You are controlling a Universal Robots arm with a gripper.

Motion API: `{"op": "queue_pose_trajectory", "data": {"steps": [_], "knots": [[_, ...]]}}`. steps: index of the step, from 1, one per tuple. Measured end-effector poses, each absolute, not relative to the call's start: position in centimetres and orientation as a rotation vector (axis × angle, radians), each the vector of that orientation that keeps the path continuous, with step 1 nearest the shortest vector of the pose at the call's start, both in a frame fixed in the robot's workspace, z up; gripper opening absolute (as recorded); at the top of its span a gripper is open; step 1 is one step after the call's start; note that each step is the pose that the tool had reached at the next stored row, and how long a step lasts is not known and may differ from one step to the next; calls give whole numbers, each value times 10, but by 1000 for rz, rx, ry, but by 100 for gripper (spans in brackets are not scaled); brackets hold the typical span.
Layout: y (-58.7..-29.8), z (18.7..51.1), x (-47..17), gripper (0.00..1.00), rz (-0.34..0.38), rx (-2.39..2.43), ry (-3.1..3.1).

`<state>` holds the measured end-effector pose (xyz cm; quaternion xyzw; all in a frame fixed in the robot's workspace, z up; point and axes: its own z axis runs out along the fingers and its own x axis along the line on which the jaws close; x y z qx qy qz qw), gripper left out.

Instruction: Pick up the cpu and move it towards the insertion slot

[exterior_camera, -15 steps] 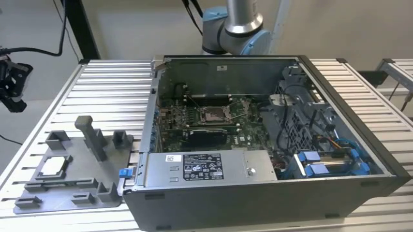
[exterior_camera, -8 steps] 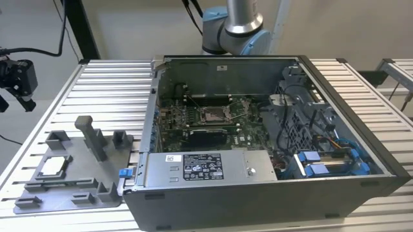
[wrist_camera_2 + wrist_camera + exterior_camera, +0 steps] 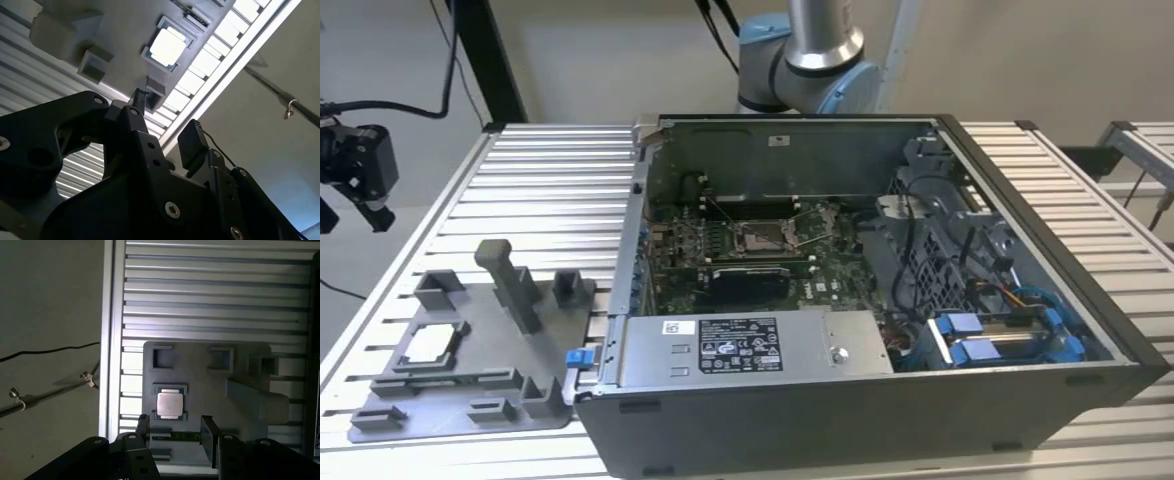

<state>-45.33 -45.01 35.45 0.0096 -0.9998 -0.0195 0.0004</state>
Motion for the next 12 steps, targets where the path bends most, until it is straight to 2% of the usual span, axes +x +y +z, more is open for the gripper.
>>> {"op": "queue_pose_trajectory", "data": {"steps": [12], "knots": [[-450, 343, -453, 0, -61, 30, -3140]]}}
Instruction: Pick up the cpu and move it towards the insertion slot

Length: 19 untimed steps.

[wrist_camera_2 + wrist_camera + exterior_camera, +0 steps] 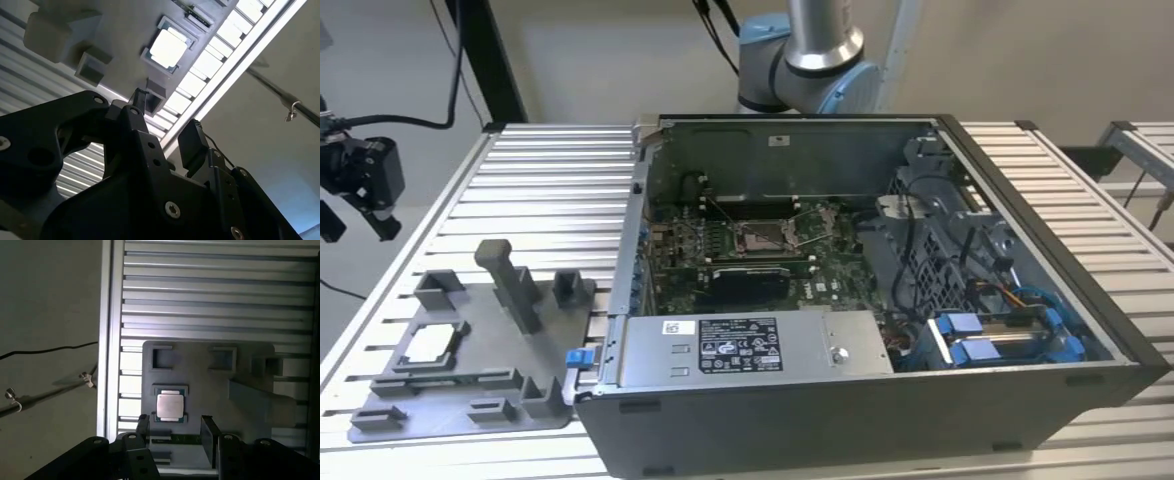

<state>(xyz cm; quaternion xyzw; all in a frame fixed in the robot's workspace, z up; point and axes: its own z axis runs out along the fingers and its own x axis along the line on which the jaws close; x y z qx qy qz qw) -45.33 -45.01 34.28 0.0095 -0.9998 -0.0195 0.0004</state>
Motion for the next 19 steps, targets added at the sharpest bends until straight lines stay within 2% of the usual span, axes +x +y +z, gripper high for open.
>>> {"op": "queue_pose_trajectory", "data": {"steps": [19], "knots": [[-450, 319, -455, 0, -61, 34, -3140]]}}
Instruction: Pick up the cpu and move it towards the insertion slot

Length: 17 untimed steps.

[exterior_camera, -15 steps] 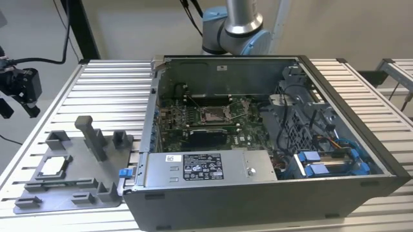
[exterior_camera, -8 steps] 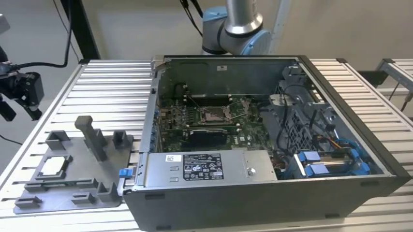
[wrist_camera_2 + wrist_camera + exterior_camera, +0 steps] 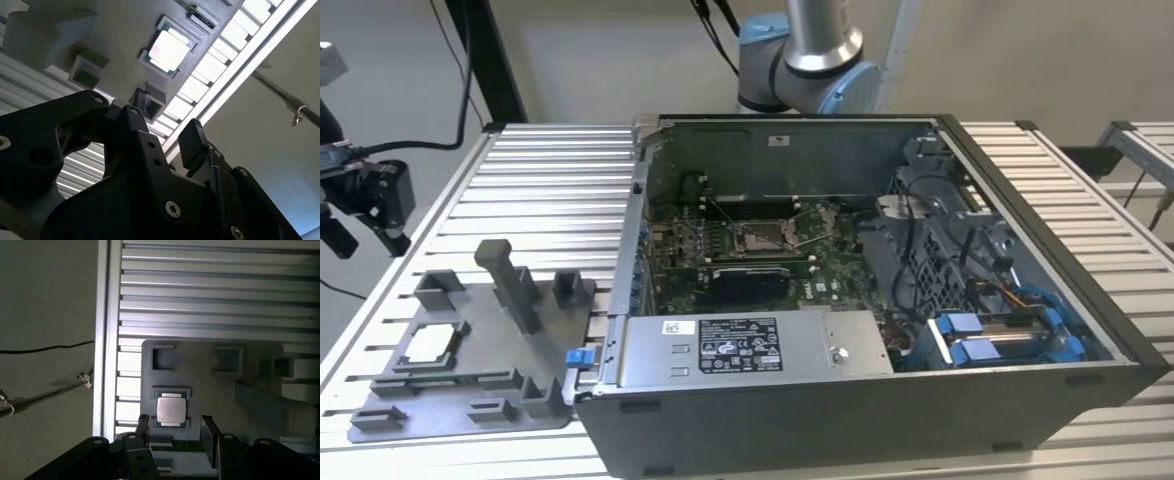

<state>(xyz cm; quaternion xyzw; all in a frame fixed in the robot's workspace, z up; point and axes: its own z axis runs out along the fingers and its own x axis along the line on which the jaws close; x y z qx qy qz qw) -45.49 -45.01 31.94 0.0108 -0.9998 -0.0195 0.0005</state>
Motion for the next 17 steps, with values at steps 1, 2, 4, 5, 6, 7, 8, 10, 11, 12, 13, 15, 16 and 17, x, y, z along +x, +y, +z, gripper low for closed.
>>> {"op": "queue_pose_trajectory", "data": {"steps": [1, 2, 4, 5, 6, 7, 8, 10, 11, 12, 13, 15, 16, 17], "knots": [[-450, 318, -455, 0, -61, 35, -3140], [-450, 316, -455, 0, -61, 37, -3140], [-450, 312, -456, 0, -61, 44, -3140], [-450, 310, -456, 0, -61, 48, -3140], [-450, 309, -457, 0, -61, 51, -3139], [-450, 307, -457, 0, -61, 53, -3139], [-450, 305, -457, 0, -61, 56, -3139], [-450, 301, -458, 0, -61, 62, -3139], [-450, 300, -458, 0, -61, 64, -3139], [-450, 298, -458, 0, -61, 65, -3139], [-450, 297, -458, 0, -61, 65, -3139], [-450, 295, -458, 0, -61, 65, -3139], [-450, 295, -458, 0, -61, 65, -3139], [-450, 295, -458, 0, -61, 65, -3139]]}}
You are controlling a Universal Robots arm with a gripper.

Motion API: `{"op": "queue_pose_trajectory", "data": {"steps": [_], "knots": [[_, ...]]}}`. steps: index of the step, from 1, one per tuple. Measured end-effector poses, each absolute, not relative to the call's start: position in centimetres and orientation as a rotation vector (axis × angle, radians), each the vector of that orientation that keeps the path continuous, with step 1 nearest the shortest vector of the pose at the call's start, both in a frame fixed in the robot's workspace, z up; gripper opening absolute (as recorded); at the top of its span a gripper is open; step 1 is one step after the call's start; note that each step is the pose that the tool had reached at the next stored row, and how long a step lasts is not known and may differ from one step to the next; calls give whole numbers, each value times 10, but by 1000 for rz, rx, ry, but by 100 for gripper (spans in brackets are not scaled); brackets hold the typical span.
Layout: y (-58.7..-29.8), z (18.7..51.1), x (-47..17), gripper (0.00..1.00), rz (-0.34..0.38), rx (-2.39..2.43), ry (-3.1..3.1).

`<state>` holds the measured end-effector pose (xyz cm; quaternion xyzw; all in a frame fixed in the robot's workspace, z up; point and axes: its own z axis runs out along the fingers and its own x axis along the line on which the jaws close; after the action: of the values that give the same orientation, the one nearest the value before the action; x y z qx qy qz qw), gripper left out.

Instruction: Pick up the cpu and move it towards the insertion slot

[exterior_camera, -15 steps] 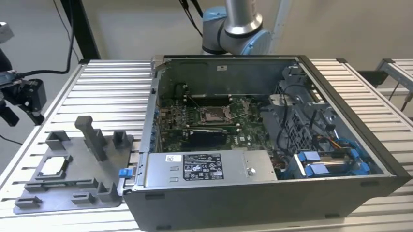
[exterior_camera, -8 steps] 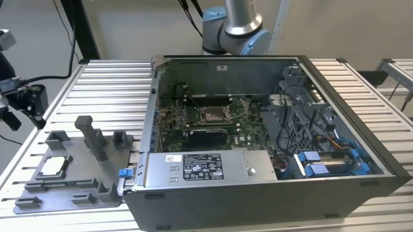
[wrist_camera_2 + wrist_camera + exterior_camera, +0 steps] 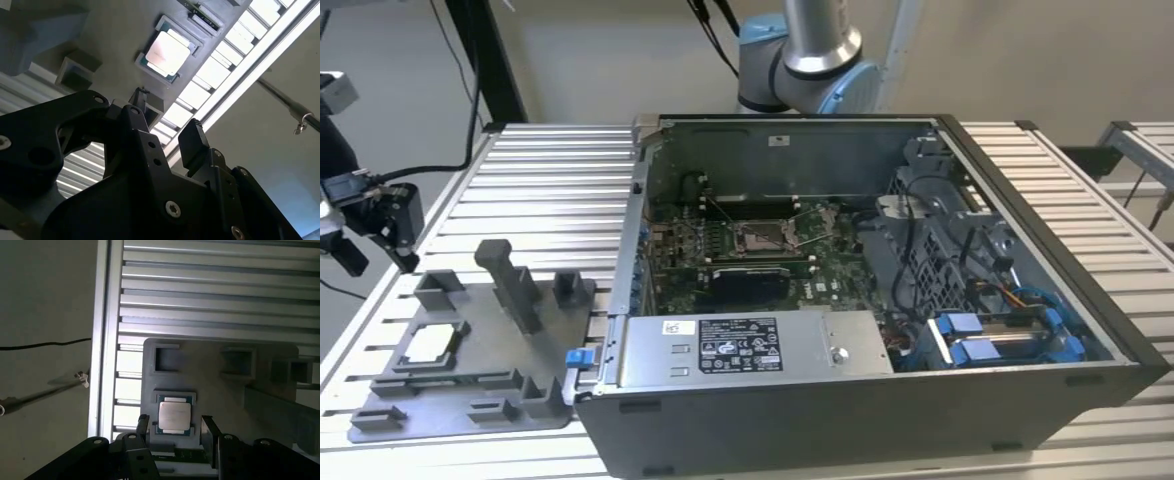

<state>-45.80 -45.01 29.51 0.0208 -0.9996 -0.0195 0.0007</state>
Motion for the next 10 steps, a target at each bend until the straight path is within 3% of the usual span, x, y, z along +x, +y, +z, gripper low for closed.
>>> {"op": "queue_pose_trajectory", "data": {"steps": [10], "knots": [[-450, 288, -459, 0, -61, 66, -3140]]}}
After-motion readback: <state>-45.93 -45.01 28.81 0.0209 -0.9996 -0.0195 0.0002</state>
